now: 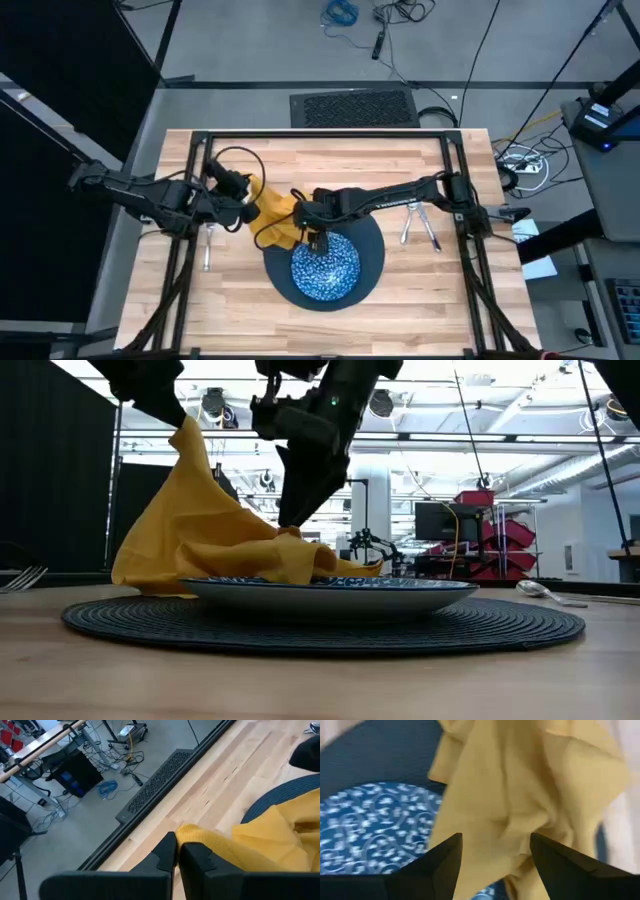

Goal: Set table place
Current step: Fold the yellow table napkin

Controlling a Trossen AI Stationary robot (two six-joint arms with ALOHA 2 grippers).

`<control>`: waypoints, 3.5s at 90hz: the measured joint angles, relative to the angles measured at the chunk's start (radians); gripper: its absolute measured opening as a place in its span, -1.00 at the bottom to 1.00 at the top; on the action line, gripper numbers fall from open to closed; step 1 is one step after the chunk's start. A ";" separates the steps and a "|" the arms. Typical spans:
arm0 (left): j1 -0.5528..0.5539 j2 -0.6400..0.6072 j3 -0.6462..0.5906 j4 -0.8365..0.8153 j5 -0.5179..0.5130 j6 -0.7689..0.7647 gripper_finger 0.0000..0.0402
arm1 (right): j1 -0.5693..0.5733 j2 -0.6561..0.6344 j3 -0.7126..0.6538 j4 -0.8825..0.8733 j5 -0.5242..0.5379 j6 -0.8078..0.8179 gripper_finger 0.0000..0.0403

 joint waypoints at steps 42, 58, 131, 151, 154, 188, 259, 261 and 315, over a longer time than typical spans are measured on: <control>0.000 0.000 0.000 0.000 0.000 0.000 -1.00 | -0.020 0.004 0.000 0.001 0.013 -0.009 -0.22; 0.000 0.000 0.000 0.000 0.000 0.001 -1.00 | -0.019 0.008 -0.001 0.003 0.008 -0.006 -0.23; 0.000 0.000 0.000 0.000 0.026 0.000 -1.00 | -0.017 0.024 0.027 -0.054 0.087 -0.047 -0.99; 0.000 0.000 0.000 0.005 0.027 -0.002 -1.00 | -0.010 0.024 0.123 -0.173 0.155 -0.063 -1.00; 0.000 0.000 0.000 0.005 0.027 -0.006 -1.00 | -0.007 0.023 0.139 -0.187 0.162 -0.066 -1.00; 0.000 0.000 0.000 0.004 0.027 -0.009 -1.00 | 0.038 0.021 0.340 -0.415 0.281 -0.038 -1.00; 0.000 0.000 -0.001 0.003 0.027 -0.010 -1.00 | 0.034 0.023 0.067 -0.176 0.115 0.043 -0.60; 0.000 0.000 -0.001 0.003 0.027 -0.009 -1.00 | 0.034 0.023 0.060 -0.175 0.115 0.048 -0.60; 0.000 0.000 -0.001 0.003 0.026 -0.009 -1.00 | 0.036 0.023 0.090 -0.104 0.118 0.110 -0.34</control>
